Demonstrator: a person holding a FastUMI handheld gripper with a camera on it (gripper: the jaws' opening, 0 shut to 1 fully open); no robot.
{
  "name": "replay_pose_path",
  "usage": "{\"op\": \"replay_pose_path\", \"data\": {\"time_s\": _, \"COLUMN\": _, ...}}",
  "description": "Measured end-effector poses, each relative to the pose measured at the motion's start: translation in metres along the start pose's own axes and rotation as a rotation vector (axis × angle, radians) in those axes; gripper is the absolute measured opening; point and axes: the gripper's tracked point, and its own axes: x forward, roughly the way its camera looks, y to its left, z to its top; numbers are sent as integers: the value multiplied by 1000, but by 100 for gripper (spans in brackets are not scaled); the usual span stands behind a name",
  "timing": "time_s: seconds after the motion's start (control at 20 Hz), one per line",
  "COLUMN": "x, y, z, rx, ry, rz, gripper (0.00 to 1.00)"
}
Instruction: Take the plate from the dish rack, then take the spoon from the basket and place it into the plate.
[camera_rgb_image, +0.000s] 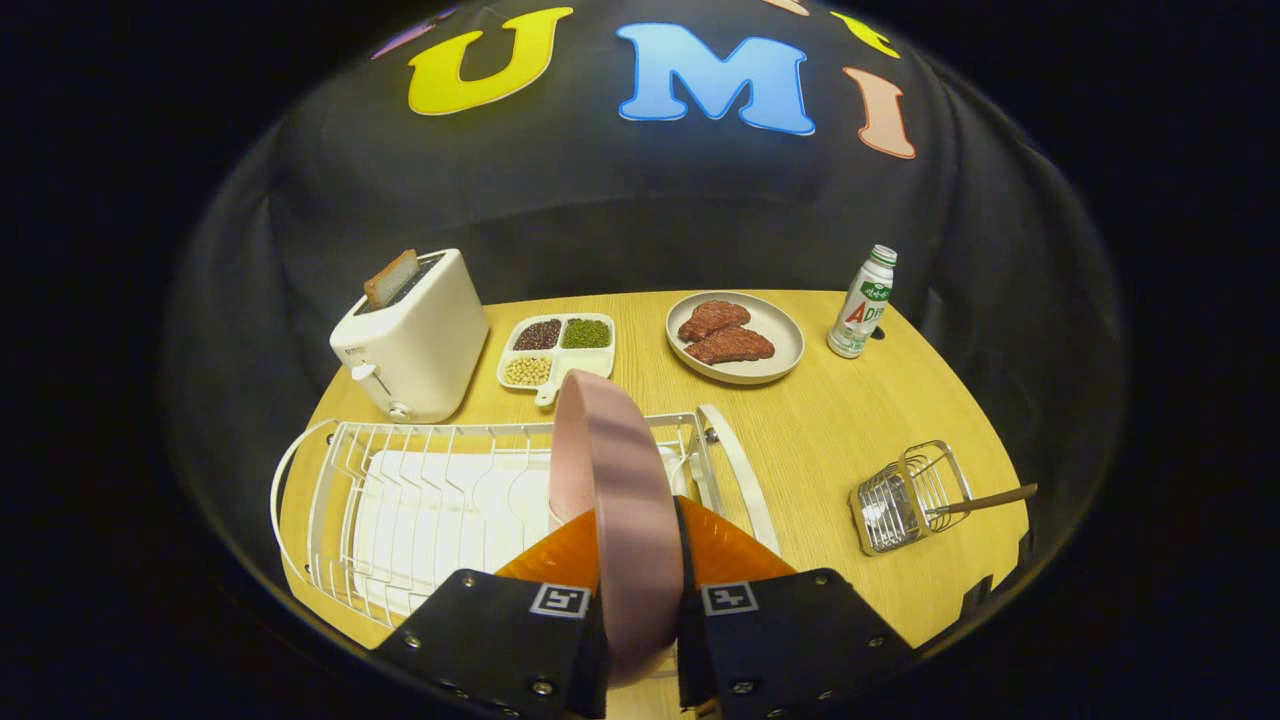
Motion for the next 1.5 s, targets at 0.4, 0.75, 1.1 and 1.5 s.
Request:
{"op": "replay_pose_path", "data": {"time_s": 0.4, "x": -26, "y": 16, "z": 23, "rx": -194, "ry": -47, "rz": -163, "gripper": 26}}
{"op": "replay_pose_path", "data": {"time_s": 0.75, "x": -65, "y": 11, "z": 43, "rx": -227, "ry": -102, "rz": -254, "gripper": 26}}
{"op": "replay_pose_path", "data": {"time_s": 1.1, "x": -121, "y": 4, "z": 27, "rx": -212, "ry": -138, "rz": -274, "gripper": 26}}
{"op": "replay_pose_path", "data": {"time_s": 1.5, "x": -171, "y": 19, "z": -49, "rx": -198, "ry": -117, "rz": -146, "gripper": 26}}
